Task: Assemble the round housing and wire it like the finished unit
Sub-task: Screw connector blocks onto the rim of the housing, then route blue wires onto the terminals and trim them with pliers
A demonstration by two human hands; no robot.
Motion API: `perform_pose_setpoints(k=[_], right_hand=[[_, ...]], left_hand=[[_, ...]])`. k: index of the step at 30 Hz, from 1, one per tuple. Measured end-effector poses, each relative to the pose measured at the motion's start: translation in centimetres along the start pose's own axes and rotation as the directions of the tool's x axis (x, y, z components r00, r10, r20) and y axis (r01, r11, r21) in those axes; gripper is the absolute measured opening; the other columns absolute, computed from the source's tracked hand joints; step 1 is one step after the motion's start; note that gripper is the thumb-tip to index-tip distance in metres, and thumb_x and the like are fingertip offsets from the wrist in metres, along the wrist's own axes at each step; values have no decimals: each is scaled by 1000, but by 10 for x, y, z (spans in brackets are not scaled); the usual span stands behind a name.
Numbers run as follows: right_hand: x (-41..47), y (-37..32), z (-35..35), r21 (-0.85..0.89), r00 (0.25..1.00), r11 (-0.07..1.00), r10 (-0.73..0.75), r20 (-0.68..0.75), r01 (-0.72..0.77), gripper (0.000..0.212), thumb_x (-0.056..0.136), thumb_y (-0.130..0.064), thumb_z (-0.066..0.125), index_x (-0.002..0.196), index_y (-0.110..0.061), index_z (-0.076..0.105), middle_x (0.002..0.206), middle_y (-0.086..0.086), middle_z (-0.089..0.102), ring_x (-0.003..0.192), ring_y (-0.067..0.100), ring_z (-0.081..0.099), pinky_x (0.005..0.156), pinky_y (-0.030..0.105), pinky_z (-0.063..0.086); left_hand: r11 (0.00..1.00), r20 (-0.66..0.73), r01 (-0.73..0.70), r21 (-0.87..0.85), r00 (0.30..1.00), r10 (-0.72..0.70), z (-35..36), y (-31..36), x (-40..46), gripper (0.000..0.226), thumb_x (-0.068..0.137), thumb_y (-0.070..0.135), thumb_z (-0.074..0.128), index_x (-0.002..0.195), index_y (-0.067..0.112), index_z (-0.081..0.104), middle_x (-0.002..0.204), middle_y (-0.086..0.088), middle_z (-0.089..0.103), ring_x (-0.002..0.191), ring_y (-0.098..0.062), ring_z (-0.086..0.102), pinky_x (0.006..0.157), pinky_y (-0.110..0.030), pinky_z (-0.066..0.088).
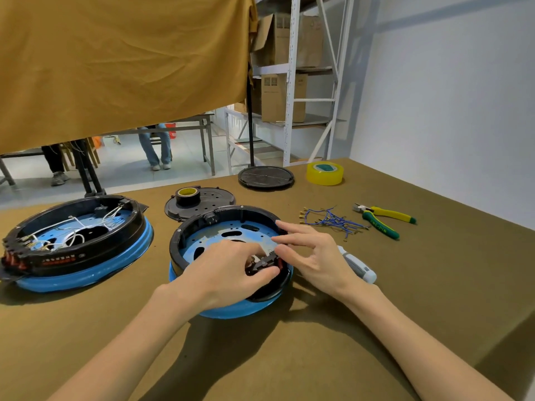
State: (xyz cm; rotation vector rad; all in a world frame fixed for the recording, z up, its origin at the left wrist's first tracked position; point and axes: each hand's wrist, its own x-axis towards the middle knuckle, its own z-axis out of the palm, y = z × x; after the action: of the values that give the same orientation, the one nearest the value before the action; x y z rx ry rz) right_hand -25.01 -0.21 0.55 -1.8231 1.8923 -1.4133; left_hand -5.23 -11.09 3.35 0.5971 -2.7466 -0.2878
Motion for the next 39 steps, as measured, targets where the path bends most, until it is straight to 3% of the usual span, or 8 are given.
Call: perform_pose_setpoints(k=[5, 9, 12, 16, 19, 23, 32, 39], right_hand=[[9, -12, 8, -62, 948, 946, 317, -28, -318, 64, 97, -38, 66, 153, -18, 46, 156, -3, 46, 145, 17, 43, 117, 42, 40], [20, -16, 0, -29, 959, 962, 273, 78, -271, 24, 99, -15, 55, 119, -15, 69, 106, 5, 74, 99, 25, 68, 89, 45, 55], [29, -13, -5, -41, 957, 966, 260, 132, -257, 28, 104, -17, 52, 128, -10, 66, 117, 5, 73, 105, 19, 65, 91, 33, 49], [41, 9, -12, -117, 947, 942, 302, -106, -313, 36, 106, -33, 50, 99, -5, 73, 89, 11, 71, 77, 16, 59, 76, 37, 47], [48, 37, -35, -472, 881, 747, 349, -320, -468, 26, 102, -25, 54, 116, -11, 71, 116, 11, 67, 105, 26, 62, 94, 42, 51], [50, 62, -54, -669, 792, 477, 535, -293, -570, 33, 101, -32, 53, 122, -9, 61, 133, 17, 55, 125, 39, 51, 105, 49, 45], [51, 65, -62, -713, 884, 531, 362, -297, -457, 21, 102, -33, 58, 109, -24, 76, 109, 6, 72, 102, 29, 66, 88, 41, 53], [46, 62, -60, -247, 816, 819, 387, -429, -518, 33, 100, -31, 58, 89, -6, 78, 64, 11, 68, 58, 23, 55, 59, 34, 44]], left_hand=[[956, 185, 110, -271, 981, -60, -12, 7, 4, 63, 86, 82, 41, 137, 45, 48, 94, 28, 70, 87, 13, 63, 76, -14, 45], [956, 31, 113, -269, 994, -109, -25, -9, 0, 36, 97, 56, 54, 127, 37, 61, 102, 25, 69, 86, 9, 67, 79, -26, 57], [973, 29, 114, -198, 993, -111, -16, -11, -1, 40, 97, 59, 52, 129, 35, 63, 124, 23, 57, 113, 4, 56, 101, -30, 48], [976, 36, 107, -189, 994, -102, -10, -8, 1, 48, 95, 69, 44, 130, 41, 59, 133, 26, 48, 120, 0, 48, 102, -30, 41], [981, 28, 116, -154, 993, -113, -8, -9, 1, 41, 96, 63, 48, 128, 40, 60, 126, 24, 54, 116, 0, 51, 101, -30, 45], [979, 35, 118, -164, 993, -114, -7, -10, 3, 33, 96, 58, 52, 120, 39, 64, 114, 25, 61, 106, 1, 58, 97, -32, 53], [974, 58, 131, -184, 991, -122, -5, -11, 3, 24, 99, 52, 53, 112, 39, 68, 98, 28, 67, 91, 8, 62, 84, -23, 56], [973, 91, 158, -169, 985, -144, -6, -10, 5, 24, 98, 52, 52, 107, 39, 70, 93, 26, 69, 87, 7, 64, 84, -28, 57]])
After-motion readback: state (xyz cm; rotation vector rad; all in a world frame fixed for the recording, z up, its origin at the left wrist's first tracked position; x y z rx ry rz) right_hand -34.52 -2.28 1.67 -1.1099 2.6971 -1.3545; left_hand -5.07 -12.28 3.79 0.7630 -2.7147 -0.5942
